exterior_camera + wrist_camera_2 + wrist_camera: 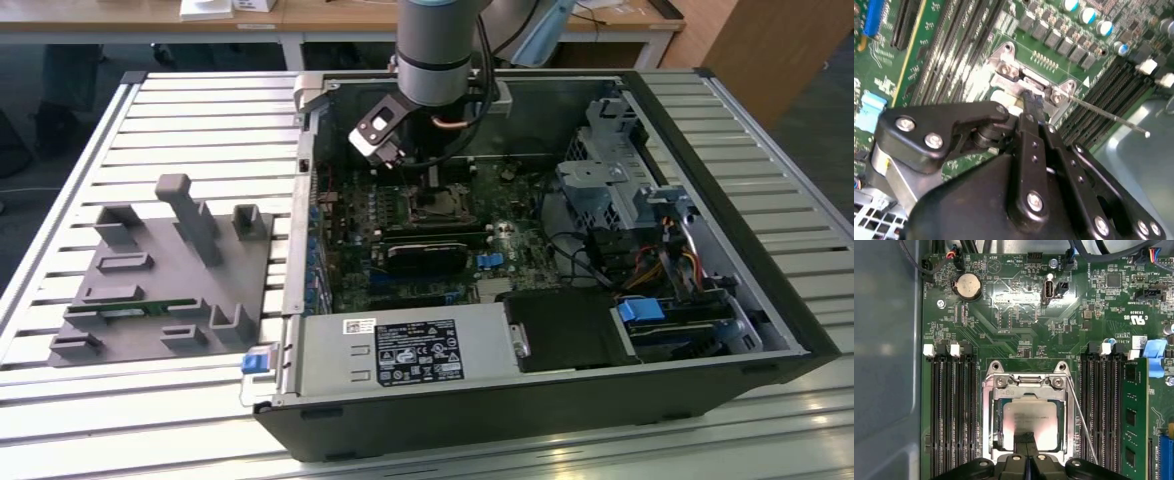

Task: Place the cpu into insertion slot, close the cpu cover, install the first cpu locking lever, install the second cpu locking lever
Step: 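Close the cpu cover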

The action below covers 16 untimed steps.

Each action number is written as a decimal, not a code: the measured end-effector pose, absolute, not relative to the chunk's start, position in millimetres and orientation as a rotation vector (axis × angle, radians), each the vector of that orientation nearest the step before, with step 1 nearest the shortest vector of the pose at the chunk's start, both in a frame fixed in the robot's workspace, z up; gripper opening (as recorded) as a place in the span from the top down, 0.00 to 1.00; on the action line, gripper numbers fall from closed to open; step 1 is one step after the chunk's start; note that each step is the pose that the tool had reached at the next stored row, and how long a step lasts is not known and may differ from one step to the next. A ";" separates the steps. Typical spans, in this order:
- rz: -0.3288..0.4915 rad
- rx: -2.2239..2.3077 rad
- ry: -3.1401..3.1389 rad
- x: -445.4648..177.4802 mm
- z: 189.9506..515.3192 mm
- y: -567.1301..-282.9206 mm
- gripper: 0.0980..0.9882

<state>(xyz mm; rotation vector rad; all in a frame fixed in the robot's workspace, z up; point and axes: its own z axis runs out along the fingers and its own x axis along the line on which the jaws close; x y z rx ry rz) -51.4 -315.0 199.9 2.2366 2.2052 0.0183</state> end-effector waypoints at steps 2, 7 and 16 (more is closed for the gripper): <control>0.021 2.238 2.206 -50.9 199.9 -314.5 0.99; 0.023 2.239 2.207 -50.6 204.1 -313.2 0.99; 0.023 2.239 2.207 -46.0 207.9 -313.2 0.99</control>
